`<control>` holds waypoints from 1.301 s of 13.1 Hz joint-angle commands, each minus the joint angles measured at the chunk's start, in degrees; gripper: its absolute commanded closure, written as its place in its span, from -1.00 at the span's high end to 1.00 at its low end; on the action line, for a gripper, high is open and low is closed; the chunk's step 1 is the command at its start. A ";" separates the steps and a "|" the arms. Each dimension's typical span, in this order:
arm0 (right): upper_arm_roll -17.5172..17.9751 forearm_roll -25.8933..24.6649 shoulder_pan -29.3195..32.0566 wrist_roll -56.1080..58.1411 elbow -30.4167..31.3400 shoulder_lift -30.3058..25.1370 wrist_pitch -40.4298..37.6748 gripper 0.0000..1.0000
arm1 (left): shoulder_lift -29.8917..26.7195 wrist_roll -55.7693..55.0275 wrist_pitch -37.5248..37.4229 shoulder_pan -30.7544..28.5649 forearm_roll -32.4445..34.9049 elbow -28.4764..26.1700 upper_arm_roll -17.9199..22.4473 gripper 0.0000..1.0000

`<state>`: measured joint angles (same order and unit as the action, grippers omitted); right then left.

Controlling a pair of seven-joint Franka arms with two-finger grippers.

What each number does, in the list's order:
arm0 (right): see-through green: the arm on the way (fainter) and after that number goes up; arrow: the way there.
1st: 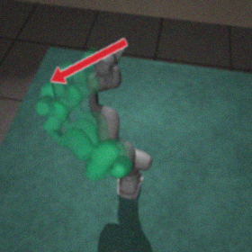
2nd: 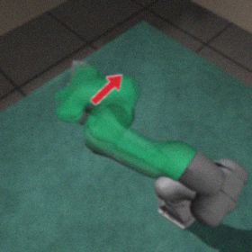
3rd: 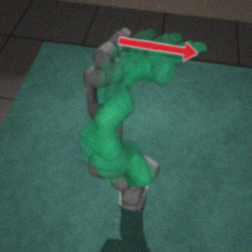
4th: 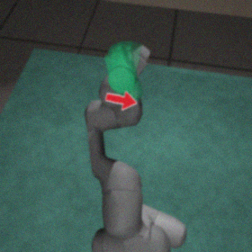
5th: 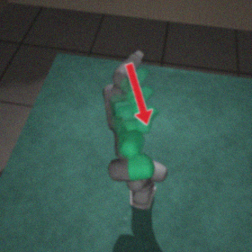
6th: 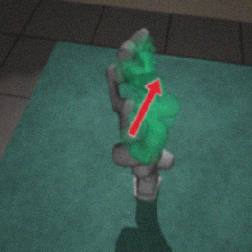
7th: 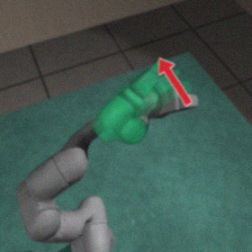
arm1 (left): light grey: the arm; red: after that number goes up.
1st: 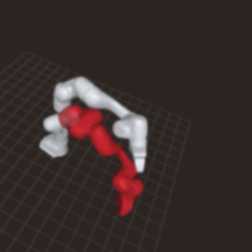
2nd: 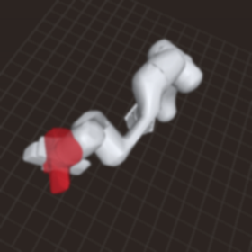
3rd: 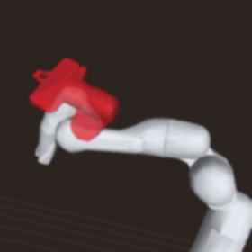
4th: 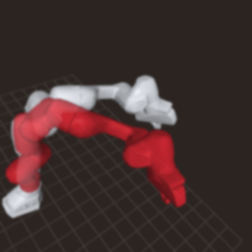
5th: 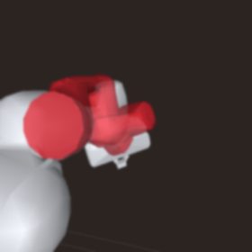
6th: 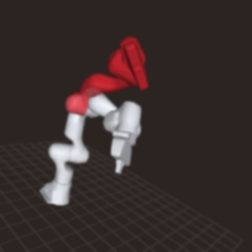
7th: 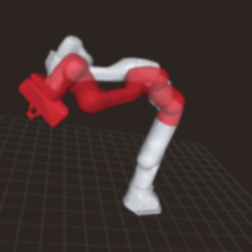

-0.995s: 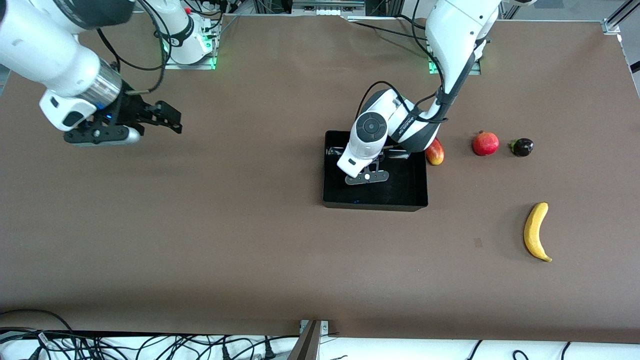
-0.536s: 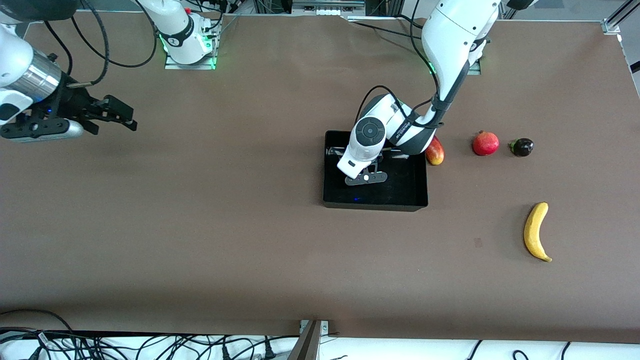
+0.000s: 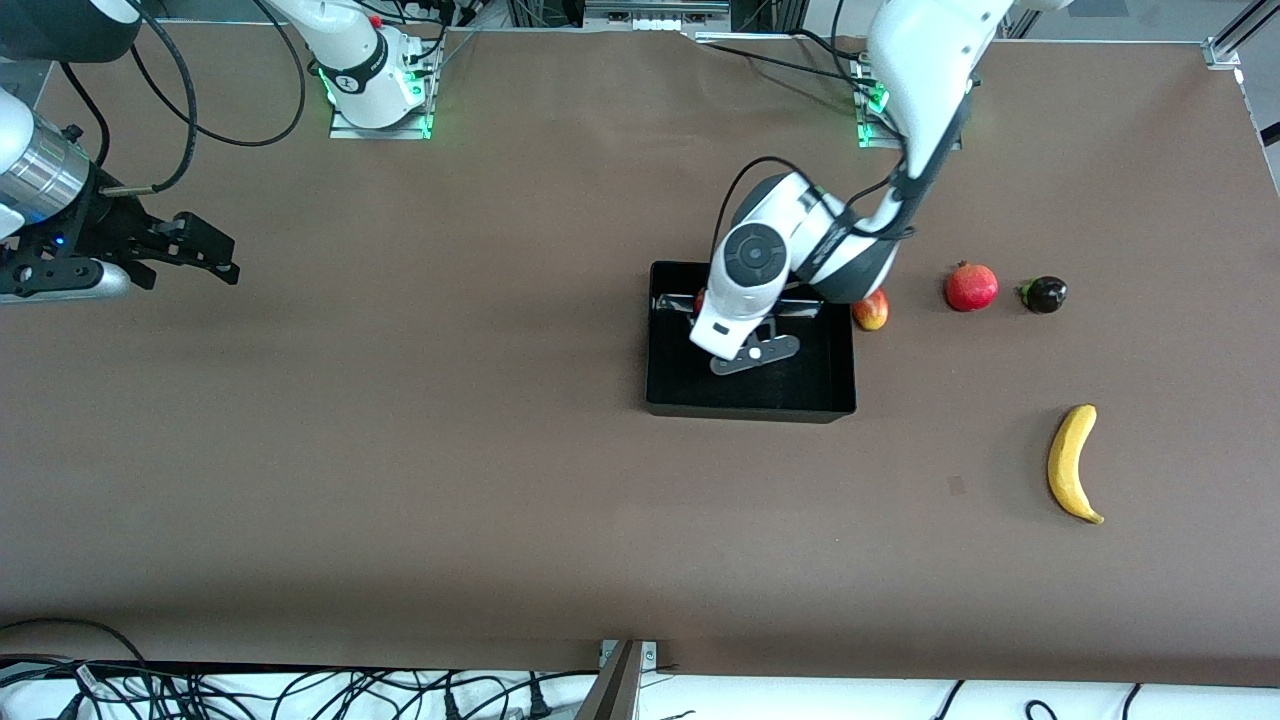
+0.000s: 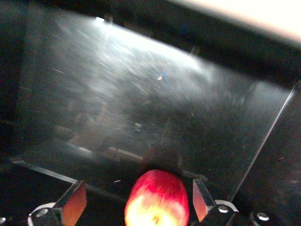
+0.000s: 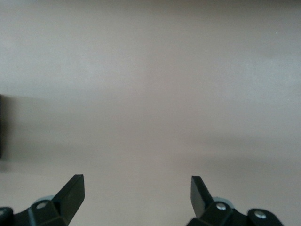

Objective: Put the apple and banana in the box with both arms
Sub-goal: 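Lower the small red apple into the box and open the left gripper, then move the left gripper over to the yellow banana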

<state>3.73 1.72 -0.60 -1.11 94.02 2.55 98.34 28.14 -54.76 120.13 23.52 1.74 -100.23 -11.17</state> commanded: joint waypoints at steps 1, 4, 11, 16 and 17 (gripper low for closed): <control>1.28 -0.66 1.30 0.41 -1.65 0.44 -1.74 1.00 | -8.17 8.65 -8.66 -8.81 0.11 -0.23 -0.79 1.00; 1.20 -1.01 1.39 0.41 -1.65 0.44 -1.92 1.00 | -10.47 27.01 -15.26 -18.04 0.97 -0.23 -0.79 1.00; 0.76 -1.01 1.57 -0.21 -2.00 1.58 -1.04 1.00 | -4.43 63.79 -3.70 -38.62 8.36 1.43 0.18 1.00; 0.76 -0.93 1.48 -0.21 -2.00 1.76 -0.51 1.00 | 5.77 70.41 6.23 -42.85 14.42 6.63 0.27 1.00; 0.76 -0.93 1.48 -0.21 -2.00 1.85 -0.51 1.00 | 7.44 70.41 9.04 -43.64 15.21 6.63 0.27 1.00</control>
<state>3.79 1.29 0.40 -1.13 93.56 3.77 98.23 31.59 14.48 126.08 -19.01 14.57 -96.41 -10.10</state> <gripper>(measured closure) 0.000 0.000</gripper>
